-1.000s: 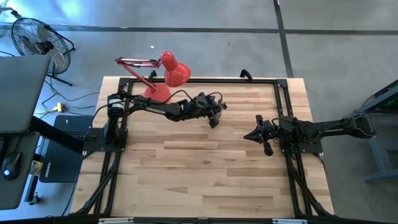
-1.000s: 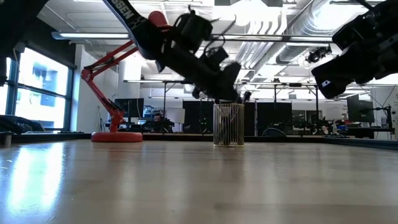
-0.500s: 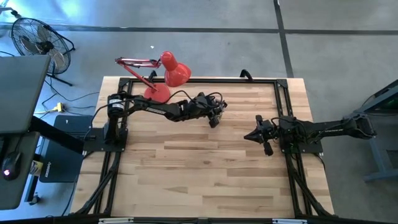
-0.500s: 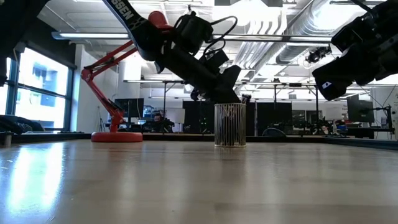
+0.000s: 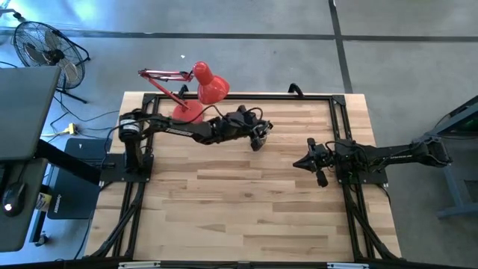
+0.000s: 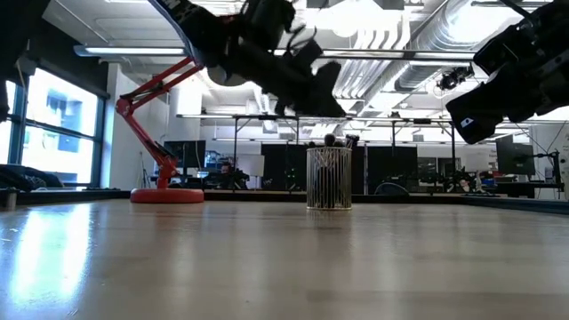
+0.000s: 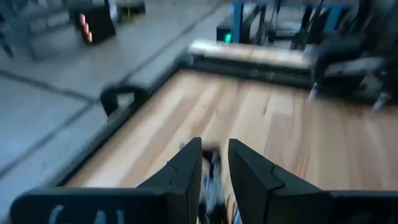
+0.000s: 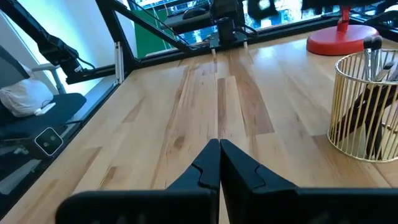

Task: Put items in baskets/containers
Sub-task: Return to Home Position

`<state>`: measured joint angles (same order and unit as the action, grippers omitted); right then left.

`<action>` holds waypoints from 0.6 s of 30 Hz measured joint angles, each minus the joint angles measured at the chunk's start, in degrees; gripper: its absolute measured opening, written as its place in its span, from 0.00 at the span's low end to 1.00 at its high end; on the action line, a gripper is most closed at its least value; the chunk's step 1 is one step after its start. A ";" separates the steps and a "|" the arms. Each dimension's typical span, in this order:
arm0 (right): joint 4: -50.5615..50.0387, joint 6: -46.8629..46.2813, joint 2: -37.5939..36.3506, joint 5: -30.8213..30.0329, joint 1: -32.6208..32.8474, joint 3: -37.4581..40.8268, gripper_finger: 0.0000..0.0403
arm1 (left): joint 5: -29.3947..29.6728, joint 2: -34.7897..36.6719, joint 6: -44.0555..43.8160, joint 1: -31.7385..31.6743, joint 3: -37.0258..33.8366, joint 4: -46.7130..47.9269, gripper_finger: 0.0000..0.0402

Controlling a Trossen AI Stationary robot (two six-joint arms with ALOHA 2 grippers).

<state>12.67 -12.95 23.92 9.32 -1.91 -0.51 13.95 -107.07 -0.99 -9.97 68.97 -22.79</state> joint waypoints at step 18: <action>-1.06 1.57 -5.39 -5.51 0.17 -2.27 0.00 | 2.04 6.80 2.88 4.71 0.11 3.10 0.20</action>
<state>11.61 -11.38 18.53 3.81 -1.74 -2.79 15.99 -100.27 1.89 -5.26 69.08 -19.68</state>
